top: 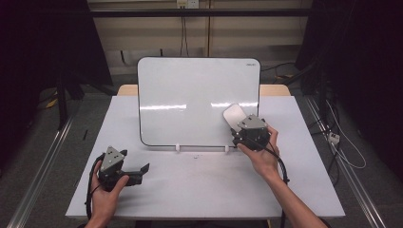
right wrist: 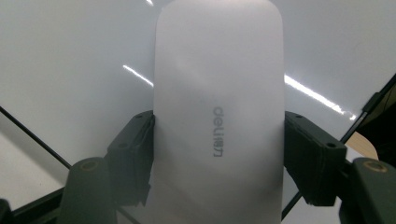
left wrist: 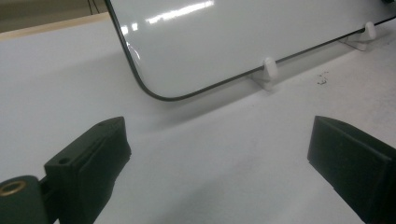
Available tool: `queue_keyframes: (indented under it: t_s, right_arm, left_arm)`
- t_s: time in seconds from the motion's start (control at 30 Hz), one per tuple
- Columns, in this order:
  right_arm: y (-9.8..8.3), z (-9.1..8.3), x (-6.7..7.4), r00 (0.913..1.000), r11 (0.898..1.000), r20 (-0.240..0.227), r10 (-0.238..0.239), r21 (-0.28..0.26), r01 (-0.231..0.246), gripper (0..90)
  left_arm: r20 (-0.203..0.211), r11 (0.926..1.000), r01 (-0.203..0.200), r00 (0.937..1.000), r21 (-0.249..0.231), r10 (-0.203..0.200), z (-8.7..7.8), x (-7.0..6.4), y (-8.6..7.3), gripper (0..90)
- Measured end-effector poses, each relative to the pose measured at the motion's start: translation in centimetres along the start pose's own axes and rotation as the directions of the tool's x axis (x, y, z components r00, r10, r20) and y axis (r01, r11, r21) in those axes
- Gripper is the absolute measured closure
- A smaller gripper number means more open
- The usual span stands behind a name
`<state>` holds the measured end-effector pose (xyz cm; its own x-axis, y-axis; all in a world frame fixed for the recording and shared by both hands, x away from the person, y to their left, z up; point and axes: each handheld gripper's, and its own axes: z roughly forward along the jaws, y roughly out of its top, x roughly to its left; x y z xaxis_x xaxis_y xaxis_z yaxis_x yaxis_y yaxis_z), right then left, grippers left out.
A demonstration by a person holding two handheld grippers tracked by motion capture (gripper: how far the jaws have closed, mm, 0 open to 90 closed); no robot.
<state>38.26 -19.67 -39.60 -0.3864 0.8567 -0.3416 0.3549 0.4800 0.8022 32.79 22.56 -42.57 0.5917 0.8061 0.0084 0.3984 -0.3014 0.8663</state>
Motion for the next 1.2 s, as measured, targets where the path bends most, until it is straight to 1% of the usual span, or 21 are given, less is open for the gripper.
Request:
queue_keyframes:
  t_s: [0.23,0.27,0.33,0.4,0.47,0.53,0.57,0.6,0.7,0.8,0.83,0.87,0.9,0.93,1.07,1.2]
  right_arm:
    - [-0.1,0.2,-0.1,0.9995,1.0,-0.018,0.025,0.002,-0.025,30.4]
    - [-0.2,0.2,-0.3,0.9989,0.999,-0.028,0.036,0.001,-0.036,30.1]
    - [-0.2,0.3,-0.4,0.9983,0.999,-0.038,0.043,0.0,-0.043,29.9]
    - [-0.3,0.3,-0.5,0.9976,0.999,-0.046,0.052,-0.001,-0.052,29.7]
    - [-0.3,0.4,-0.7,0.9965,0.998,-0.056,0.062,-0.003,-0.062,29.6]
    - [-0.3,0.3,-0.7,0.9965,0.998,-0.058,0.06,-0.003,-0.061,29.5]
    - [-0.3,0.4,-0.7,0.9965,0.998,-0.058,0.059,-0.004,-0.06,29.2]
    - [-0.3,0.4,-0.7,0.9963,0.998,-0.06,0.061,-0.003,-0.061,29.1]
    - [-0.3,0.4,-0.8,0.9955,0.998,-0.066,0.069,-0.004,-0.069,28.5]
    - [-0.3,0.3,-0.8,0.9948,0.997,-0.07,0.073,-0.006,-0.074,27.2]
    - [-0.2,0.2,-0.9,0.9943,0.997,-0.075,0.075,-0.011,-0.076,24.1]
    - [-0.2,0.2,-0.9,0.9943,0.997,-0.075,0.075,-0.011,-0.076,24.1]
    - [-0.2,0.2,-1.0,0.9932,0.996,-0.08,0.085,-0.009,-0.086,21.5]
    - [-0.3,0.3,-1.1,0.988,0.993,-0.103,0.115,-0.005,-0.116,19.6]
    - [-0.3,0.3,-1.2,0.9828,0.991,-0.127,0.133,-0.016,-0.137,11.7]
    - [-0.3,0.3,-1.2,0.9794,0.989,-0.141,0.145,-0.013,-0.148,7.4]
  left_arm:
    - [-0.004,1.0,0.007,1.0,0.0,-0.007,0.0,-0.1,0.1,5.3]
    - [-0.005,1.0,0.009,0.9999,0.0,-0.009,0.0,-0.1,0.1,5.3]
    - [-0.007,0.9999,0.012,0.9999,0.003,-0.012,0.1,-0.1,0.1,5.3]
    - [-0.002,0.9999,0.012,0.9999,0.006,-0.012,0.2,-0.1,0.0,5.2]
    - [0.0,1.0,0.003,1.0,0.007,-0.003,0.2,-0.1,0.1,5.2]
    - [0.0,1.0,0.001,1.0,0.008,-0.001,0.2,-0.1,0.1,5.3]
    - [0.0,1.0,0.007,1.0,0.0,-0.007,0.1,-0.2,0.1,5.3]
    - [-0.001,1.0,0.002,1.0,0.008,-0.002,0.0,-0.1,0.0,5.3]
    - [-0.008,0.9999,0.014,0.9999,0.008,-0.014,0.0,0.0,-0.1,5.3]
    - [-0.007,0.9999,0.011,0.9999,0.005,-0.011,0.0,0.0,-0.1,5.2]
    - [-0.005,1.0,0.007,1.0,0.003,-0.007,-0.1,-0.1,-0.1,5.2]
    - [-0.001,1.0,0.002,1.0,0.0,-0.002,-0.1,-0.2,-0.1,5.2]
    - [0.001,0.9999,-0.007,1.0,0.007,0.007,-0.1,-0.2,-0.1,5.2]
    - [0.002,0.9999,-0.005,1.0,0.012,0.005,-0.1,-0.2,-0.1,5.2]
    - [0.001,0.9999,0.003,1.0,0.011,-0.003,-0.1,-0.1,-0.1,5.2]
    - [0.002,0.9999,0.003,1.0,0.015,-0.003,-0.1,-0.1,-0.2,5.2]
